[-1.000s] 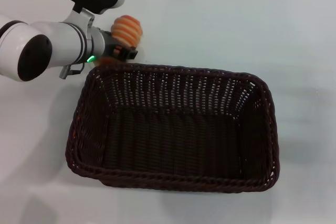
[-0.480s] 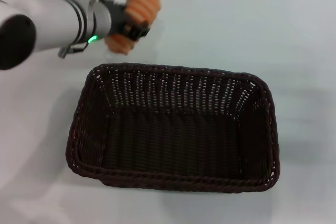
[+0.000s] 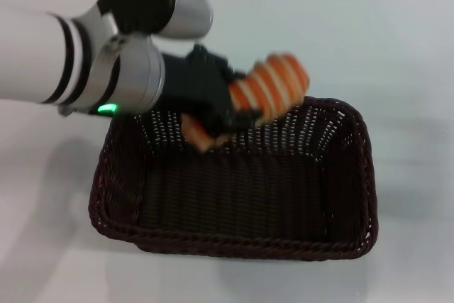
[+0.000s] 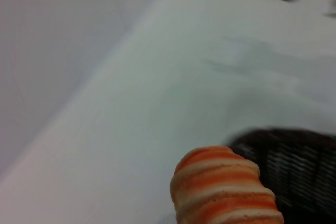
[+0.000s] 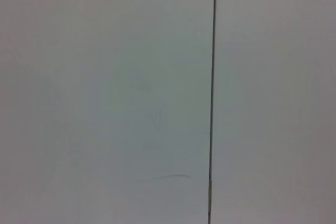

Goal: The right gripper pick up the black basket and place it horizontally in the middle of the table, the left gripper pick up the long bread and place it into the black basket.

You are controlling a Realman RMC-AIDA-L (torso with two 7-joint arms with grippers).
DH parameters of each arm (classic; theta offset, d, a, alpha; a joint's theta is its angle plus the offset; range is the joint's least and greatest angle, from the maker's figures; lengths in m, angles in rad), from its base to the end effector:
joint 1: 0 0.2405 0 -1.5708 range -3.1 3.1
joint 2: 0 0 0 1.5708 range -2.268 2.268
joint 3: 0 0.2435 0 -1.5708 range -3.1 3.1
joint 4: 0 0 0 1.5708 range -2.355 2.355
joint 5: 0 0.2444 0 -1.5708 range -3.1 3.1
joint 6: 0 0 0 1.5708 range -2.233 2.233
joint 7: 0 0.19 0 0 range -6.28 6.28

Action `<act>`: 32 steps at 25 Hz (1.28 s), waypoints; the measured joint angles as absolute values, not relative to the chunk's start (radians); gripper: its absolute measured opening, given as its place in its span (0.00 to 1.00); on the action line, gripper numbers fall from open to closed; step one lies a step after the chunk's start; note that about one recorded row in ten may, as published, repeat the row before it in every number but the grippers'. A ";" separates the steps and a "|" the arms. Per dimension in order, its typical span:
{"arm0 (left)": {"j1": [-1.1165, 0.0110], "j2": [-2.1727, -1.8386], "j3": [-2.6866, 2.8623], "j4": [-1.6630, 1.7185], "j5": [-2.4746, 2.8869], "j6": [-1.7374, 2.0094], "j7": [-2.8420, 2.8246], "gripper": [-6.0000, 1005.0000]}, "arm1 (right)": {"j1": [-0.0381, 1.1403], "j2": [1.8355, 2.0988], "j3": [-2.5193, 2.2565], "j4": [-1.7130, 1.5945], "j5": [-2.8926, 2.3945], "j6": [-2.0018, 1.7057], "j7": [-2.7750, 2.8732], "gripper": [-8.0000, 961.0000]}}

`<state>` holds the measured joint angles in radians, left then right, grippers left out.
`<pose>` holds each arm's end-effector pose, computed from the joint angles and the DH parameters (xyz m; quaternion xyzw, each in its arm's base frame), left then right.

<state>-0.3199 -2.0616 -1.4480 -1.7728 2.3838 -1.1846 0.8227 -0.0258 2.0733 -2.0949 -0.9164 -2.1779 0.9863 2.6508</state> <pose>-0.0836 0.3625 -0.0455 -0.9692 -0.0631 0.0080 0.2377 0.3201 0.3445 0.0085 -0.5715 0.2509 0.2399 0.7435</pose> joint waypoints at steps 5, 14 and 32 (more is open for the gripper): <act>-0.309 -2.062 -1.481 -1.754 2.314 -1.298 0.908 0.53 | -0.022 2.073 -2.094 -0.916 -2.178 0.986 2.651 0.88; -0.320 -2.063 -1.504 -1.693 2.310 -1.279 0.919 0.71 | -0.023 2.072 -2.097 -0.919 -2.181 0.986 2.646 0.88; -0.220 -2.068 -1.499 -1.353 2.492 -0.139 0.931 0.85 | -0.030 2.071 -2.096 -0.921 -2.182 0.986 2.651 0.88</act>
